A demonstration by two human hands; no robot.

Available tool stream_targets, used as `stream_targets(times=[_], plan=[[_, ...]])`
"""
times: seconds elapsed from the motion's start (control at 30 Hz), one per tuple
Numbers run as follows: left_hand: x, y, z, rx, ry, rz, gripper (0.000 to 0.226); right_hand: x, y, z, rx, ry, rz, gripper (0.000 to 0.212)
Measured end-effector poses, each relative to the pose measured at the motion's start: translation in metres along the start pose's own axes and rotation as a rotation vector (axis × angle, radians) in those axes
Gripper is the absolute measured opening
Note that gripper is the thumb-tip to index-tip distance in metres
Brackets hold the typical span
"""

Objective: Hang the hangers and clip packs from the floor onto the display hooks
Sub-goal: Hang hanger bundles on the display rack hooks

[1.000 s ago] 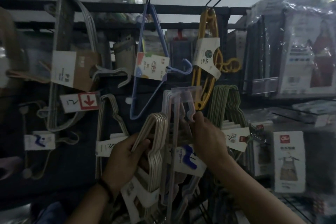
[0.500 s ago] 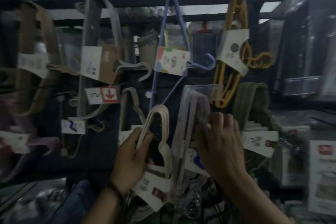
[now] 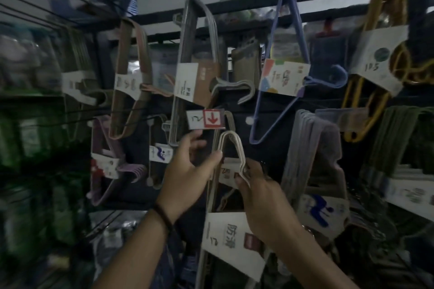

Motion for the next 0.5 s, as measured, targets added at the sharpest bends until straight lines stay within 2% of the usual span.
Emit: stream_targets(times=[0.1,0.27,0.5], plan=[[-0.016,-0.022,-0.005,0.027,0.145,0.055,0.036,0.012,0.006,0.001,-0.084,0.003,-0.035,0.038],[-0.037,-0.045,-0.017,0.156,0.334,-0.051,0.055,0.046,0.018,0.008,-0.248,-0.073,0.014,0.059],[-0.045,-0.06,-0.027,0.261,0.512,-0.19,0.063,0.064,0.034,-0.001,-0.395,-0.092,0.16,0.055]])
Point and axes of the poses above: each hand's wrist, its own z-axis away from the middle knuckle, its own y-axis out of the palm, x = y × z, the point moved 5 cm from there along -z, towards the middle knuckle, and after that the axes turned 5 degrees about z, right-handed, at the moved point
